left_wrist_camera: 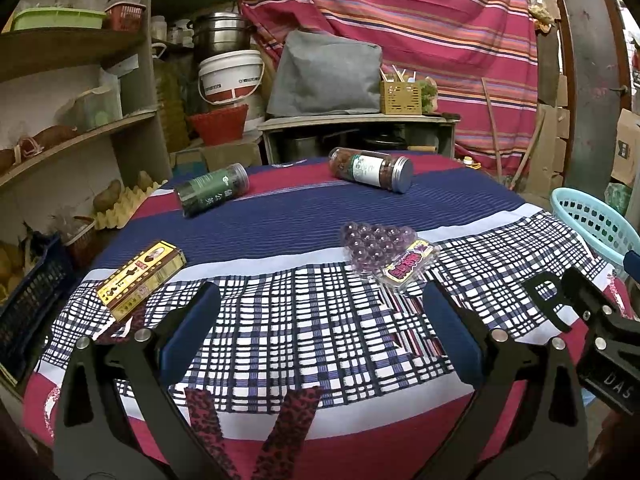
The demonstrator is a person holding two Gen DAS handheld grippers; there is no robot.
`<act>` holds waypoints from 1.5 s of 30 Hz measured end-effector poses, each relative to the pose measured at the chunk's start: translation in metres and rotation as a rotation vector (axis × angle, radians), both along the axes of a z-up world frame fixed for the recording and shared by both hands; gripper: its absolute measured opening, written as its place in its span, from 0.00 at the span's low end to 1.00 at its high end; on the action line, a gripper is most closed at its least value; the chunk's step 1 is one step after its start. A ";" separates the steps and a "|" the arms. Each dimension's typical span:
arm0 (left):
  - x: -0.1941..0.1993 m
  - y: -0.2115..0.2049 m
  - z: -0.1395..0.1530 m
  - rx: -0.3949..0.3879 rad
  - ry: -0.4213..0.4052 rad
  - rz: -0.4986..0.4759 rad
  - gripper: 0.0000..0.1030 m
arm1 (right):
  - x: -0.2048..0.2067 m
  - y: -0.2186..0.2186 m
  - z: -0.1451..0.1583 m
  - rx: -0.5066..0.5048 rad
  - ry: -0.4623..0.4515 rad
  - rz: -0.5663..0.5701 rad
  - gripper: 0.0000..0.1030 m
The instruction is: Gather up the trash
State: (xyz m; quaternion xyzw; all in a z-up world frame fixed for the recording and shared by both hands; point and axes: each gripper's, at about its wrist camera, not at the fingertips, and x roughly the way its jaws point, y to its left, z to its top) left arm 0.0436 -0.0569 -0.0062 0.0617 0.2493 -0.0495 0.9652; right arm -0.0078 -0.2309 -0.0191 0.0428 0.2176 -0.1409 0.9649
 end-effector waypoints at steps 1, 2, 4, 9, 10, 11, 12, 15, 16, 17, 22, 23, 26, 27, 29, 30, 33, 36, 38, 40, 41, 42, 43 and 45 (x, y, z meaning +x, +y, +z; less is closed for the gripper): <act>0.000 0.000 0.000 0.001 0.000 0.001 0.95 | 0.000 -0.001 -0.001 0.001 0.002 -0.001 0.95; 0.000 0.000 0.000 0.001 0.000 0.001 0.95 | 0.001 -0.001 -0.001 0.005 0.004 -0.001 0.95; 0.000 0.002 0.000 0.002 0.000 0.004 0.95 | 0.001 -0.002 -0.001 0.009 0.004 0.001 0.95; -0.001 0.002 0.001 0.003 0.000 0.010 0.95 | 0.002 -0.002 -0.002 0.012 0.006 0.003 0.95; -0.001 0.002 0.001 0.003 -0.001 0.009 0.95 | 0.002 -0.002 -0.002 0.013 0.006 0.004 0.95; -0.001 0.002 0.001 0.003 -0.001 0.009 0.95 | 0.003 -0.002 -0.002 0.015 0.006 0.004 0.95; -0.001 0.003 0.001 0.003 -0.001 0.010 0.95 | 0.003 -0.002 -0.002 0.014 0.006 0.004 0.95; 0.000 0.003 0.001 0.003 -0.001 0.009 0.95 | 0.003 -0.002 -0.002 0.015 0.006 0.004 0.96; 0.000 0.003 0.001 0.003 -0.001 0.008 0.95 | 0.003 -0.002 -0.003 0.016 0.006 0.005 0.96; 0.000 0.003 0.001 0.003 -0.001 0.009 0.95 | 0.003 -0.002 -0.003 0.016 0.007 0.006 0.96; 0.000 0.004 0.001 0.003 -0.001 0.008 0.95 | 0.003 -0.001 -0.004 0.016 0.007 0.008 0.95; 0.000 0.004 0.001 0.003 -0.001 0.009 0.95 | 0.003 -0.001 -0.003 0.016 0.007 0.008 0.95; -0.001 0.005 0.001 0.003 -0.001 0.011 0.95 | 0.003 -0.001 -0.003 0.015 0.007 0.007 0.95; -0.001 0.005 0.001 0.003 -0.001 0.011 0.95 | 0.003 -0.001 -0.003 0.016 0.008 0.007 0.95; -0.001 0.005 0.001 0.003 -0.002 0.011 0.95 | 0.003 -0.001 -0.003 0.016 0.008 0.007 0.95; -0.001 0.004 0.001 0.003 -0.001 0.011 0.95 | 0.003 -0.001 -0.003 0.016 0.008 0.006 0.95; -0.001 0.004 0.001 0.003 -0.002 0.011 0.95 | 0.003 -0.001 -0.003 0.016 0.008 0.006 0.96; -0.001 0.005 0.001 0.004 -0.001 0.011 0.95 | 0.003 -0.001 -0.003 0.016 0.008 0.006 0.96; -0.001 0.005 0.001 0.003 -0.001 0.011 0.95 | 0.003 0.000 -0.003 0.015 0.008 0.007 0.95; -0.001 0.004 0.001 0.003 -0.001 0.011 0.95 | 0.003 0.000 -0.003 0.015 0.008 0.006 0.95; -0.001 0.005 0.001 0.003 -0.001 0.012 0.95 | 0.003 0.000 -0.003 0.016 0.008 0.006 0.95; -0.001 0.005 0.001 0.002 -0.002 0.012 0.95 | 0.003 0.000 -0.003 0.016 0.008 0.007 0.95; -0.001 0.005 0.001 0.002 -0.001 0.012 0.95 | 0.003 0.000 -0.003 0.015 0.007 0.007 0.95; 0.000 0.005 0.001 0.002 -0.001 0.011 0.95 | 0.003 0.000 -0.003 0.016 0.007 0.006 0.95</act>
